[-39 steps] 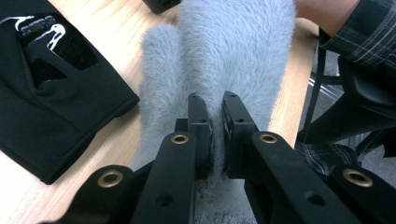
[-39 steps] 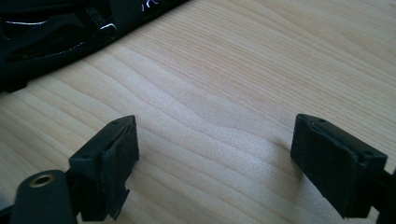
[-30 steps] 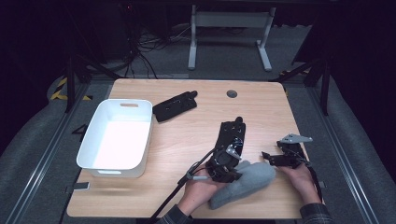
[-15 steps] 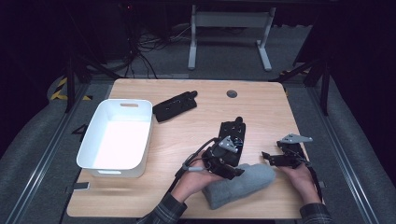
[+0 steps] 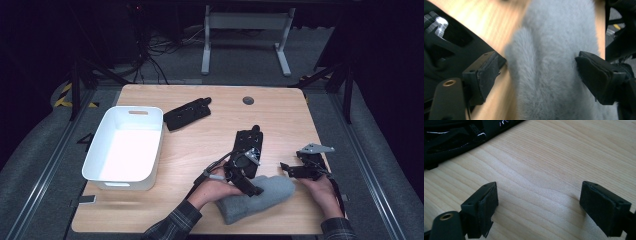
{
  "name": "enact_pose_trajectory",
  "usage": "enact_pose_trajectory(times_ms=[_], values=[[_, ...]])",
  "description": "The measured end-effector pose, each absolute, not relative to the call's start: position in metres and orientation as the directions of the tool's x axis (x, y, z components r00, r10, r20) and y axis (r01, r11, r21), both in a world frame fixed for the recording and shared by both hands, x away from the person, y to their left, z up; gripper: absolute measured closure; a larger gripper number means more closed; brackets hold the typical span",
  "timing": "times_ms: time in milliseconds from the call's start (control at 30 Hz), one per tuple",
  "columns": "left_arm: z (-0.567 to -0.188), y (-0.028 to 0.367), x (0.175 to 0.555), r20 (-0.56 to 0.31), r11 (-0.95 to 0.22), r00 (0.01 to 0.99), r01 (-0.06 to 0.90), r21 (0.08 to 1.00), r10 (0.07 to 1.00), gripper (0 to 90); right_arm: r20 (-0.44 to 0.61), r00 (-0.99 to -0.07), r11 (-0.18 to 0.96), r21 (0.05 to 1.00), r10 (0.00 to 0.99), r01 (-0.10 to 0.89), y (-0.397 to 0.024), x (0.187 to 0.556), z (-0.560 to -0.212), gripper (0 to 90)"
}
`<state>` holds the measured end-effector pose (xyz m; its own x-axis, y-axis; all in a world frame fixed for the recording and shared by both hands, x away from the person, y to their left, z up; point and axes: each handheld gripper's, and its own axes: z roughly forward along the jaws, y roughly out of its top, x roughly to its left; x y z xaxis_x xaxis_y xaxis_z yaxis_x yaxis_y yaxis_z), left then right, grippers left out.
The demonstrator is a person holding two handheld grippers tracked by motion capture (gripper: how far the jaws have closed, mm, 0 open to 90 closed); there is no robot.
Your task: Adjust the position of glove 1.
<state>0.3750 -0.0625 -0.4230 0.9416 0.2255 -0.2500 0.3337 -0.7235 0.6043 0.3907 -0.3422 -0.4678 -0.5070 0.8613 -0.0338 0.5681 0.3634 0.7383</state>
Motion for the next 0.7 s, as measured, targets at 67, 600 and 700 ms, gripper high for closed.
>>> enact_pose_trajectory(times_ms=[67, 600, 700], values=[[-0.427, -0.065, 0.374, -0.255, -0.745, 0.938, 0.342, 0.572, 0.235, 16.5, -0.034, -0.507, 0.363, 0.738, 0.861, 0.568, -0.342, 0.391, -0.468, 16.1], [-0.444, -0.071, 0.372, -0.28, -0.791, 0.928, 0.359, 0.495, 0.246, 13.9, -0.033, -0.511, 0.366, 0.737, 0.859, 0.568, -0.342, 0.39, -0.468, 16.1], [-0.446, -0.072, 0.372, -0.299, -0.795, 0.924, 0.362, 0.487, 0.237, 16.9, -0.033, -0.511, 0.366, 0.737, 0.859, 0.568, -0.342, 0.39, -0.468, 16.1]])
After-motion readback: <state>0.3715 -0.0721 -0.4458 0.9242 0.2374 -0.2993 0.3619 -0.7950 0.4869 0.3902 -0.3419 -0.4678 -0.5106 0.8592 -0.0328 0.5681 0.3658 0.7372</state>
